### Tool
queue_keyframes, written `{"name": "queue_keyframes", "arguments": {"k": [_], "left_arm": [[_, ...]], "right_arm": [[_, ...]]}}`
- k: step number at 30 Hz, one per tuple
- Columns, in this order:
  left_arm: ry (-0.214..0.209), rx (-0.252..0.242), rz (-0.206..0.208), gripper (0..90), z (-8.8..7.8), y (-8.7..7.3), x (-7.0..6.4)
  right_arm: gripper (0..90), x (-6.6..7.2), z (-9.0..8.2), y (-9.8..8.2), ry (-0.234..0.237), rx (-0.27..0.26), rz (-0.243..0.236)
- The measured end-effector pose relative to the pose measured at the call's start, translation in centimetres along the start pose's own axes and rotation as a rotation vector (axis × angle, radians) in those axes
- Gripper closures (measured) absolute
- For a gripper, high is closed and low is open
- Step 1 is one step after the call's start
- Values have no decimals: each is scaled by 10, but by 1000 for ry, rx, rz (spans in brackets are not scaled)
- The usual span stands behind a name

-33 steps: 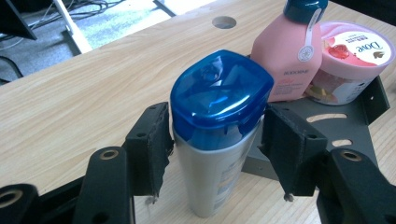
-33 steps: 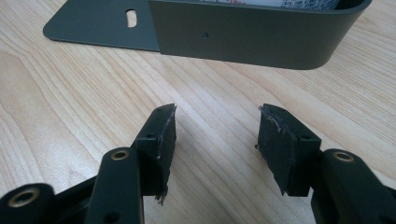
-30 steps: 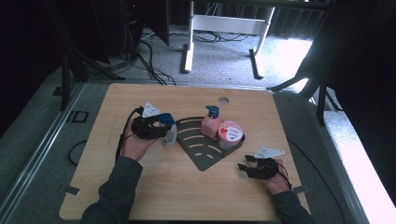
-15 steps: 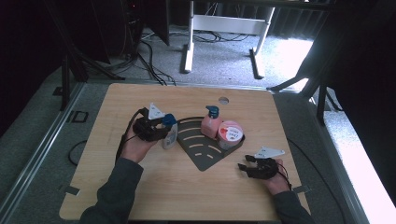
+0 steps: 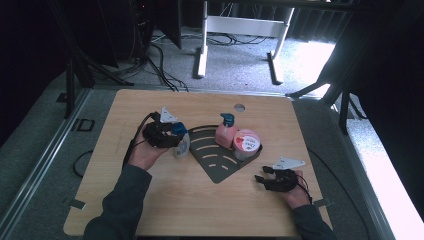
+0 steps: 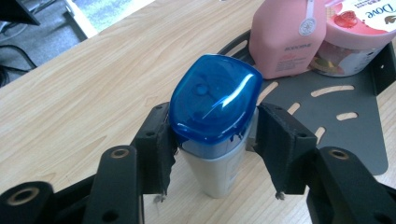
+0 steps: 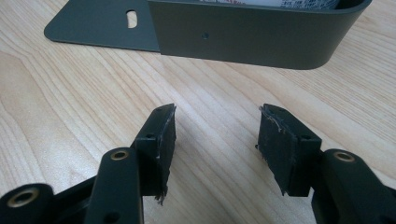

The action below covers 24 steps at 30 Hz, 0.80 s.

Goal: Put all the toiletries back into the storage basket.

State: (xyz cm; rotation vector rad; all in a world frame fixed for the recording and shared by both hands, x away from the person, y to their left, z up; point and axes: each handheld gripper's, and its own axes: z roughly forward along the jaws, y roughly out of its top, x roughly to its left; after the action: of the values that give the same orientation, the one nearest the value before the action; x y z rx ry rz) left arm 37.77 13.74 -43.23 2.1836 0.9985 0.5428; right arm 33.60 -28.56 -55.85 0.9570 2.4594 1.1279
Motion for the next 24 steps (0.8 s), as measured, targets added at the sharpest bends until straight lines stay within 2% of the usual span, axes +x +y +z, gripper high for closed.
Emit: {"name": "queue_keyframes", "arguments": {"k": [3,7,16,24], "left_arm": [[5,12,3,447,6,0,0],[0,18,0,458,12,0,-1],[41,31,-13,490,11,1,-7],[41,64,-7,511,9,2,-8]], "right_arm": [[459,0,0,0,1,0,0],[459,0,0,0,1,0,0],[459,0,0,0,0,1,-1],[459,0,0,0,0,1,-1]]}}
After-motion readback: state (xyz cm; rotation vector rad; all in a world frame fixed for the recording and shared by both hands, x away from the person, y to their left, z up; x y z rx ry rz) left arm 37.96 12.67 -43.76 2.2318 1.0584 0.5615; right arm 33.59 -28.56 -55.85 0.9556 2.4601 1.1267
